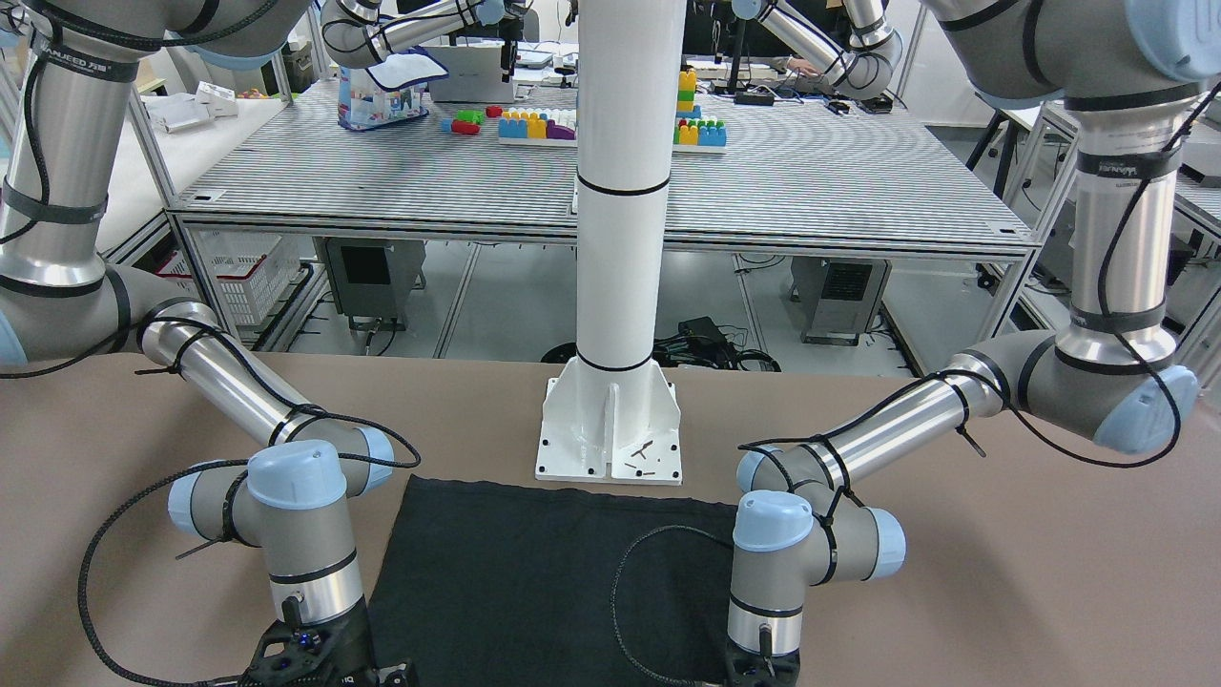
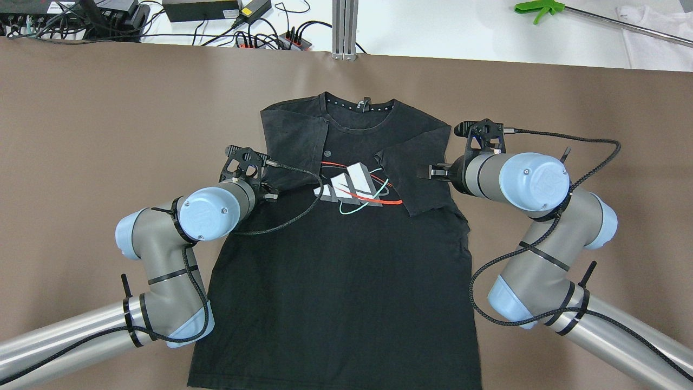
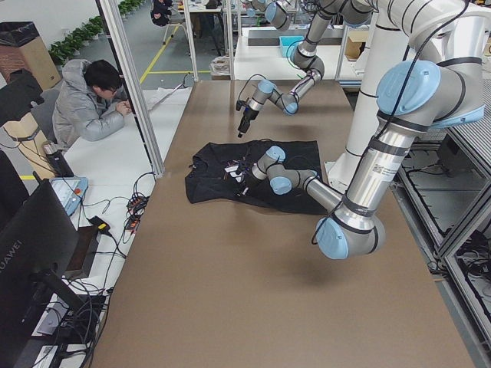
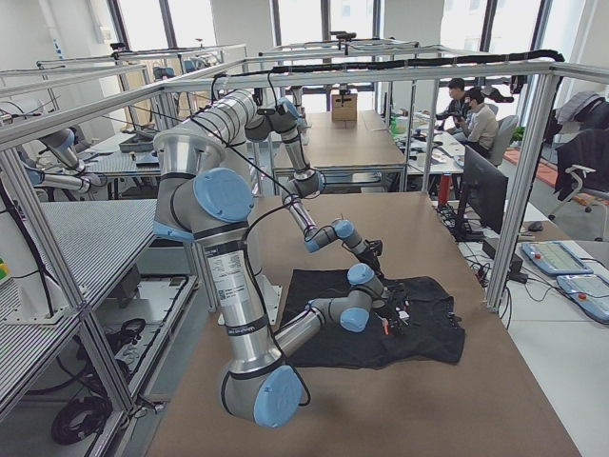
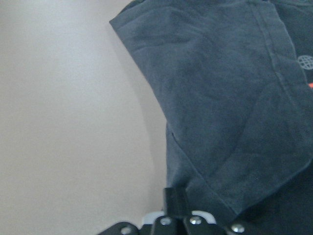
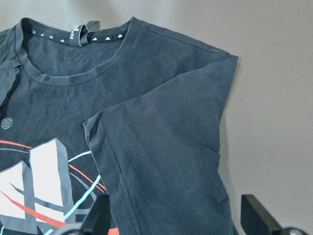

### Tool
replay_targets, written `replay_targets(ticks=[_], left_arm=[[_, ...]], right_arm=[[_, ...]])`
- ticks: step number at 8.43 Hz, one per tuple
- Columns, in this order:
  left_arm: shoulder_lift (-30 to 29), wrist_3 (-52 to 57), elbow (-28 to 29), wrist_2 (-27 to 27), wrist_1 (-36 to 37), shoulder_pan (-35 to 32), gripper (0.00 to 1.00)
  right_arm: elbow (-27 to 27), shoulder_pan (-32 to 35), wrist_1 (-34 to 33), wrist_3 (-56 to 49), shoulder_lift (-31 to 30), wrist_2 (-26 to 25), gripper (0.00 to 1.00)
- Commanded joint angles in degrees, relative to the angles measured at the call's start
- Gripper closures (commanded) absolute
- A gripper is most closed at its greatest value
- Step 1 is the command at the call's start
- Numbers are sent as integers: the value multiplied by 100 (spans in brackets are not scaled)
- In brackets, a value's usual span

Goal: Fold clothes

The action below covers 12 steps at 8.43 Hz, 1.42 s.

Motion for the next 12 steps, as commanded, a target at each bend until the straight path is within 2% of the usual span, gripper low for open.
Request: replay_targets(ticks=[1,6,7,8,9,10,11,12], left_arm=[[1,11,125,-30,3,-226,100],[1,28,372,-31,-67,-315,100],[1,46,372,-31,-76,-315,44],[10,229,320,-48,-76,-332,25],[71,291,223,-118,-85,-393,15],[246,301,-4,-162,-85,-420,11],[465,396,-302,-163,-68,-429,2],[693,441,-618,-267,-41,-499,1]], right_arm=[[0,0,0,21,-1,0,6],[0,0,-9,56,8,0,6],[0,0,-9,47,8,0,6],[0,0,-9,47,8,0,6],[0,0,0,47,8,0,6],[9,0,0,65,8,0,6],[9,0,0,65,8,9,6],[17,0,0,65,8,9,6]])
